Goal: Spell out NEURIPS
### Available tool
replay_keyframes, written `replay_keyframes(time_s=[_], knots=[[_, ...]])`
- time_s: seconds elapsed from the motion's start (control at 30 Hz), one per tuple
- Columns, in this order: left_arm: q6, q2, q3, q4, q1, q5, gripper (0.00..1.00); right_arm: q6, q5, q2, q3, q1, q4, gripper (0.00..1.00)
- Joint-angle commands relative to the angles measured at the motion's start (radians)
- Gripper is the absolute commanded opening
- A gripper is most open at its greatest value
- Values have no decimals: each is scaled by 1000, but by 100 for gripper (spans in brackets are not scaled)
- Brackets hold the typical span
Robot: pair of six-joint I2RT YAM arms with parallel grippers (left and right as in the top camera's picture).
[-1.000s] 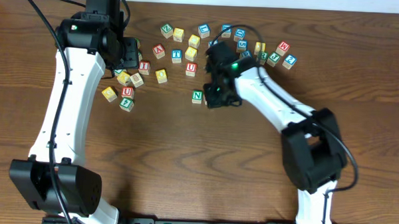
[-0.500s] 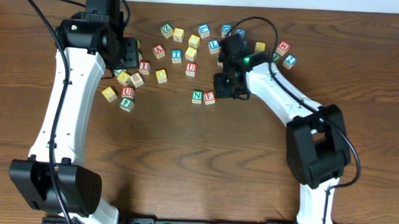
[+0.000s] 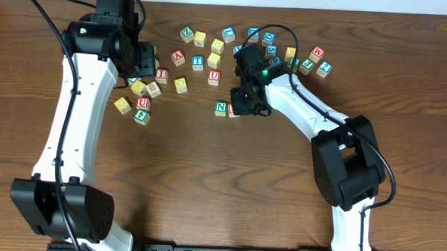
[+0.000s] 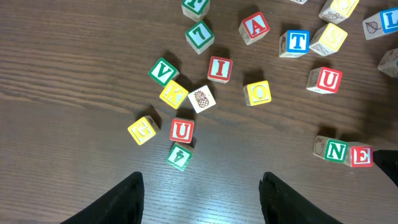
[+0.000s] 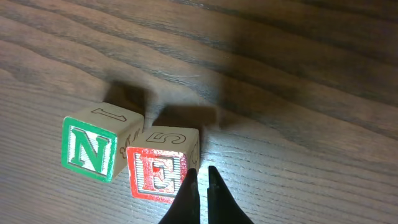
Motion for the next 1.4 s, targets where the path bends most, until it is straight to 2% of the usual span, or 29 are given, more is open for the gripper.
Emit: replay_keyframes(time_s=[0.0, 0.53, 0.93, 1.37], knots=[[10, -11, 17, 0, 4, -2, 59, 32, 8, 5, -6, 18, 1, 1], [10, -11, 17, -3, 4, -2, 59, 81, 8, 5, -6, 32, 4, 1], [10, -11, 17, -3, 4, -2, 59, -6, 3, -66, 18, 33, -26, 1], [10, -11, 17, -3, 4, -2, 59, -14, -37, -56, -6, 105, -57, 1]])
